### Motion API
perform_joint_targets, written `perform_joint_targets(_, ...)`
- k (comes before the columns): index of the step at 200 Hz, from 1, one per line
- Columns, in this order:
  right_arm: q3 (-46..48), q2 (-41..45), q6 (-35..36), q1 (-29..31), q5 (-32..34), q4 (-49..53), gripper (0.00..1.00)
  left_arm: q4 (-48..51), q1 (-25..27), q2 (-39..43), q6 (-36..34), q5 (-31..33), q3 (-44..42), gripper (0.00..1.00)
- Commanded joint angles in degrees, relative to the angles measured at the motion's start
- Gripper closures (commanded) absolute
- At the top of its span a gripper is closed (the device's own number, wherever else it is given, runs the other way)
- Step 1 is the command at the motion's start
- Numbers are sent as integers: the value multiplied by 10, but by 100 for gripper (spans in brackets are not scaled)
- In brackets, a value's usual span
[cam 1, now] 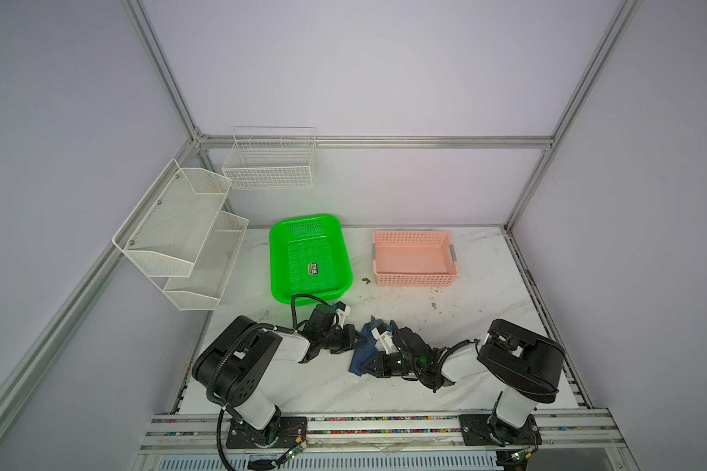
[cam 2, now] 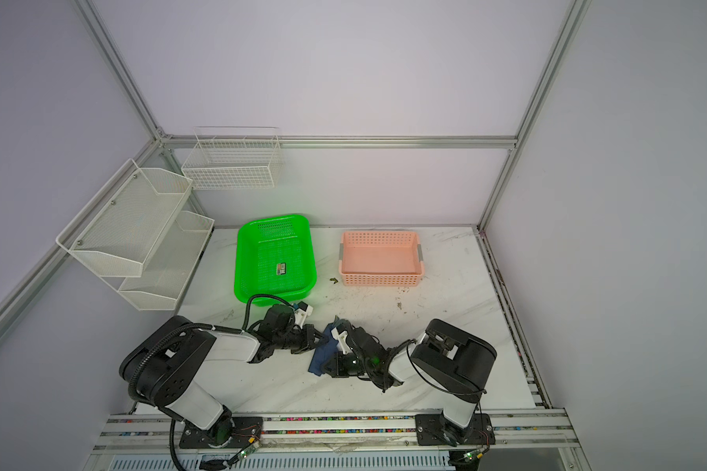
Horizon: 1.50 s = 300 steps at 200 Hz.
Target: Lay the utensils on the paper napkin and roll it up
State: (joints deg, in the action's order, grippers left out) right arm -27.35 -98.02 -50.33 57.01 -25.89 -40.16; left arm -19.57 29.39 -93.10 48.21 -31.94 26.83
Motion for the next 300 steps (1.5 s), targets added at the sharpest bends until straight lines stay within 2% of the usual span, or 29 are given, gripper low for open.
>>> perform_joint_targets(1,11,46,1,2,19,107,78,114,6,-26,-3,63,-48,92)
perform_joint_targets(30,10,183,8,-13,41,204,62,79,6,-23,13,58,-63,92)
perform_joint_targets(60,24,341,1,-66,91,297,56,48,6,-14,24,54,-73,93)
perform_joint_targets(80,31,380,5,-89,99,320,52,32,6,-8,28,50,-73,93)
perform_joint_targets(124,17,287,45,-93,82,301,48,4,6,14,38,44,-76,93)
perform_joint_targets(176,16,189,48,-92,45,190,45,-39,6,38,58,43,-99,94)
perform_joint_targets(218,-1,115,46,-93,23,126,45,-115,6,45,82,31,-126,94)
perform_joint_targets(265,19,93,31,-93,-23,26,38,-176,6,75,100,24,-150,95)
perform_joint_targets(300,14,82,49,-93,-42,19,32,-187,6,113,106,23,-152,95)
